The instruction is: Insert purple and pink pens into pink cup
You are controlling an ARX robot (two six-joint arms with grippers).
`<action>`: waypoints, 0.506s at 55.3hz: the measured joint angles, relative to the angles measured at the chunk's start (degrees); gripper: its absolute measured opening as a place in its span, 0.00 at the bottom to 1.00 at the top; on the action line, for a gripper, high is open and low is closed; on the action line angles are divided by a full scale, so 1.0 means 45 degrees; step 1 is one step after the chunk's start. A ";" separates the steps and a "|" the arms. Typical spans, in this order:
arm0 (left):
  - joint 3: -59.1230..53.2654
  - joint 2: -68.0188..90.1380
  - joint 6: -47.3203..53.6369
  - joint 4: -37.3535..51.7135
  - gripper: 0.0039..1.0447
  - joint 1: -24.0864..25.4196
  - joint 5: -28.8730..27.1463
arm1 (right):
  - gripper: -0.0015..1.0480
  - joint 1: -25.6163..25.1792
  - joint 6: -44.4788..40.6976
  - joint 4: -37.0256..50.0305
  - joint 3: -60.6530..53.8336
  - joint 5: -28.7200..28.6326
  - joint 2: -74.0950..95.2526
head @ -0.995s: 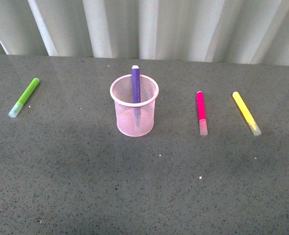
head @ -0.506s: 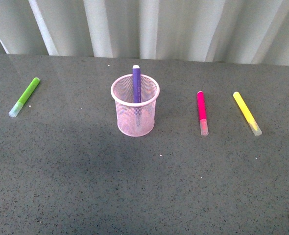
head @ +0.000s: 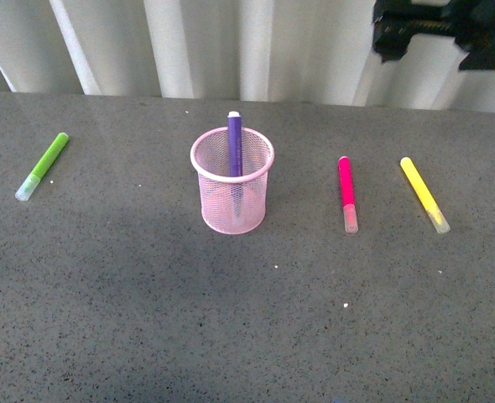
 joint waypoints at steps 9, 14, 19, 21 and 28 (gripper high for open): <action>0.0000 0.0000 0.0005 0.0000 0.94 0.0000 0.0000 | 0.93 0.0238 0.0971 -0.1054 0.0821 0.0423 0.1651; 0.0000 0.0000 0.0000 0.0000 0.94 0.0000 0.0000 | 0.93 0.0355 0.1501 -0.1049 0.0903 0.0534 0.2200; 0.0000 0.0000 0.0005 0.0000 0.94 0.0000 0.0000 | 0.93 0.0442 0.1671 -0.1020 0.1035 0.0554 0.2458; 0.0000 0.0000 0.0000 0.0000 0.94 0.0000 0.0000 | 0.93 0.0486 0.1749 -0.1015 0.1122 0.0539 0.2560; 0.0000 0.0000 0.0005 0.0000 0.94 0.0000 0.0000 | 0.93 0.0661 0.1899 -0.1030 0.1491 0.0500 0.2909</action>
